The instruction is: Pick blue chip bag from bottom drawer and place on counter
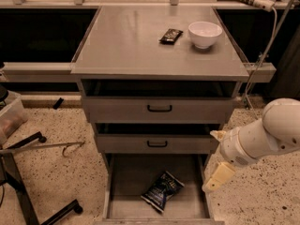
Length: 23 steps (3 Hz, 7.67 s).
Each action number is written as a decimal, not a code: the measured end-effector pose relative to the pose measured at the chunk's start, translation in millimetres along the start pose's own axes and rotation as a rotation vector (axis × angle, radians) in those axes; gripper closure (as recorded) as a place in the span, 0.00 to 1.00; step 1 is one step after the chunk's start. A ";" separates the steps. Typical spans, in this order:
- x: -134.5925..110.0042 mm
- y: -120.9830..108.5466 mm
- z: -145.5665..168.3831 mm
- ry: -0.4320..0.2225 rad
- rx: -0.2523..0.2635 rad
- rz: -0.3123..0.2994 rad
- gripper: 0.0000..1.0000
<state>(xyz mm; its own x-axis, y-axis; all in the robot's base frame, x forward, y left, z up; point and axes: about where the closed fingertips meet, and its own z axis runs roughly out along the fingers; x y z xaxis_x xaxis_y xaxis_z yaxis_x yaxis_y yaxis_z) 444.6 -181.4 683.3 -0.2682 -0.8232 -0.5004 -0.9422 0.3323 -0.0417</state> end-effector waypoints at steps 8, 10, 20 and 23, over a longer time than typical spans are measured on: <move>113.9 -7.3 359.6 -0.057 -0.013 0.060 0.00; 144.5 -44.8 431.5 -0.050 0.059 0.132 0.00; 145.8 -34.7 489.3 -0.119 -0.016 0.179 0.85; 86.8 -2.9 318.6 -0.246 0.135 0.172 1.00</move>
Offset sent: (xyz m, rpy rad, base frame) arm 0.0409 0.0304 -0.1996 0.0137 -0.1686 -0.0839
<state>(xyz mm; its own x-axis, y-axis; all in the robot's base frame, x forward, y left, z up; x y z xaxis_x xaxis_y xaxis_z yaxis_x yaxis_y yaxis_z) 487.9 -107.1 364.4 -0.3496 -0.6194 -0.7029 -0.8476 0.5288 -0.0444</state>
